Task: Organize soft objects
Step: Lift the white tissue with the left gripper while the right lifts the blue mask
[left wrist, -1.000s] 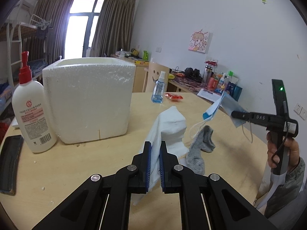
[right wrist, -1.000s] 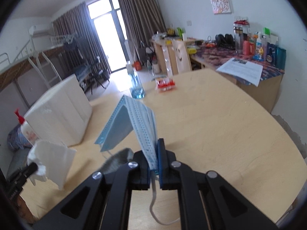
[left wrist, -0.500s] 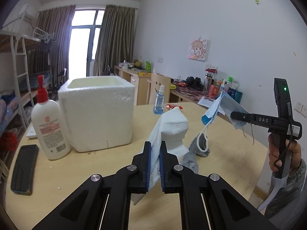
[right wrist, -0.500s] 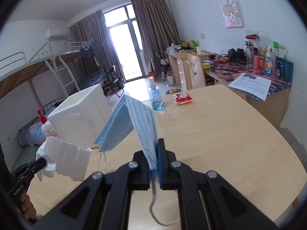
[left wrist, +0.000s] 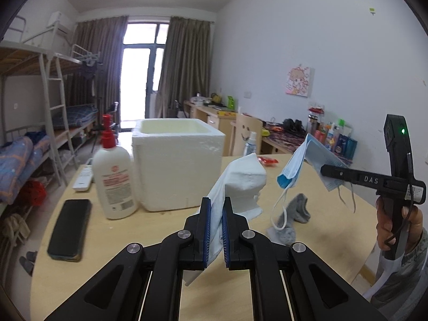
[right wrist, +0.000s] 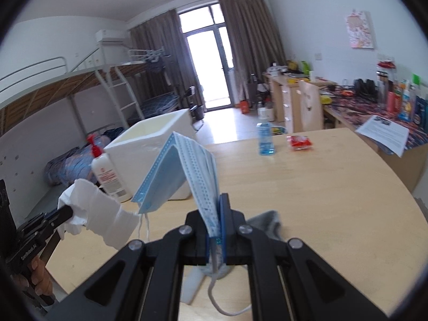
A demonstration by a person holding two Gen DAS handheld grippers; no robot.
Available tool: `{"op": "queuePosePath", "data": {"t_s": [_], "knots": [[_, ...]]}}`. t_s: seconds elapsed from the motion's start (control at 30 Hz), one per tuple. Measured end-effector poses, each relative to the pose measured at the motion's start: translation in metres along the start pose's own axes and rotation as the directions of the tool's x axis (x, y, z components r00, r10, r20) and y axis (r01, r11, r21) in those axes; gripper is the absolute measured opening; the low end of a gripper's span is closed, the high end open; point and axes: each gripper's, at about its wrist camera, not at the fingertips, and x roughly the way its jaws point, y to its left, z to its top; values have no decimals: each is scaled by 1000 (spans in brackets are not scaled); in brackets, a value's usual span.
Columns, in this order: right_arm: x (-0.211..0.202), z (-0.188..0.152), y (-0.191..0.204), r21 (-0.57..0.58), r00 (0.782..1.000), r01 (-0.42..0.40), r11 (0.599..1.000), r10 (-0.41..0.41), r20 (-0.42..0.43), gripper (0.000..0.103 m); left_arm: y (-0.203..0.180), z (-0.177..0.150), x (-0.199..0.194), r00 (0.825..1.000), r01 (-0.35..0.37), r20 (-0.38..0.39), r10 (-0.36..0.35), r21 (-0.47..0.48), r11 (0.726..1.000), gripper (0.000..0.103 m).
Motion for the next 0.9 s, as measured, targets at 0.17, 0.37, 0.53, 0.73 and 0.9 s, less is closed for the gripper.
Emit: {"op": "queuePosePath", "data": {"t_s": [0.17,0.37,0.53,0.73,0.9], "knots": [[11,2,14,-30,999,-48,998,48,-20,8,14,0,-13,999,-48,19,48,-26,999,8],[22,3,34,-69,995,-94,993,91,-40,8,28,0,-24,995,-92,36,94,-51,994,8],[29,8,47,-94,992,-117,989,113,-55,8,35,7,-28,993,-103,48,106,-57,993,8],[33,16,61,-120,991,-129,984,123,-56,8,38,22,-24,991,-112,63,114,-37,993,8],[37,27,65,-125,989,-143,982,137,-62,8,36,40,-21,989,-122,77,123,-18,992,8]]}}
